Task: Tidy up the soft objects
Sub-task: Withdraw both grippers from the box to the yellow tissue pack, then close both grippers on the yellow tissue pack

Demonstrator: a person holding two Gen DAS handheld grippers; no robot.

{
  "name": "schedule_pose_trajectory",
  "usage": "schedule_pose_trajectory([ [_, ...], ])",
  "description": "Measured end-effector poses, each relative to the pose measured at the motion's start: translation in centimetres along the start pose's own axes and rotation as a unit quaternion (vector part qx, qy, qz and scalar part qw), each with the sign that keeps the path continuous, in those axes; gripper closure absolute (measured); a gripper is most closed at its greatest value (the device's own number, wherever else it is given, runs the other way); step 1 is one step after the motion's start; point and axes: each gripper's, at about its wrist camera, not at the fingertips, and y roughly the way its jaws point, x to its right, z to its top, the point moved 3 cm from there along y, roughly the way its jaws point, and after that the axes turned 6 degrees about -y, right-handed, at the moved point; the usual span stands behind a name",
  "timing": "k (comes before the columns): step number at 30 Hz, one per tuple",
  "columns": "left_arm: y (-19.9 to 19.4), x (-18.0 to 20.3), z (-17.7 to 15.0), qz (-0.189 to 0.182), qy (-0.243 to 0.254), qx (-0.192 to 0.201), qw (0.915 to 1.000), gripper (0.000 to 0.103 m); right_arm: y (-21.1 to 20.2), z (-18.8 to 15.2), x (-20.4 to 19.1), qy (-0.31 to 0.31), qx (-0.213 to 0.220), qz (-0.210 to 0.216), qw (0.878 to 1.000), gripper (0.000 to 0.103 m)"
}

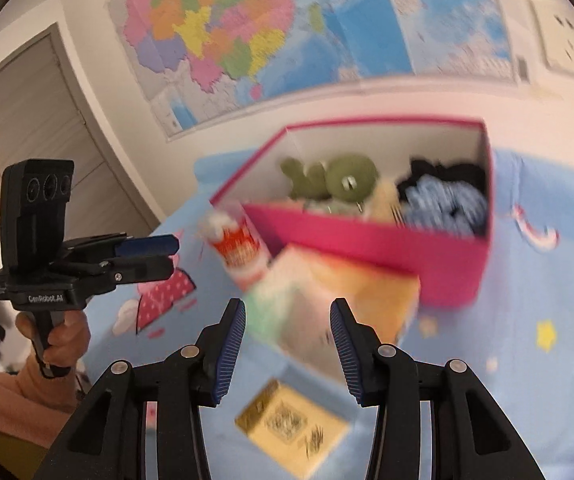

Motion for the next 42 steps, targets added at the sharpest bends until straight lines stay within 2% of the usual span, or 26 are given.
schedule_pose_trajectory([
  [11,4.6,2.9,-4.0,-0.034,0.004,-0.078,0.9964,0.055,0.4,-6.8,1.7,0.068,-0.051,-0.007,0.996,0.058],
  [17,6.5,3.9,-5.0,-0.016,0.010,-0.105,0.9943,0.055,0.2,-7.9,1.9,0.084,-0.054,0.001,0.995,0.058],
  [33,8.2,4.9,-6.0,-0.001,0.014,-0.121,0.9925,0.055,0.1,-8.7,1.8,0.105,-0.053,0.019,0.993,0.058],
  [38,8.3,5.3,-5.9,-0.008,0.021,-0.124,0.9921,0.065,0.3,-8.8,1.8,0.103,-0.058,0.023,0.993,0.060],
  [42,8.3,5.3,-6.0,-0.011,0.023,-0.126,0.9917,0.066,0.4,-9.0,1.6,0.103,-0.063,0.025,0.992,0.061],
])
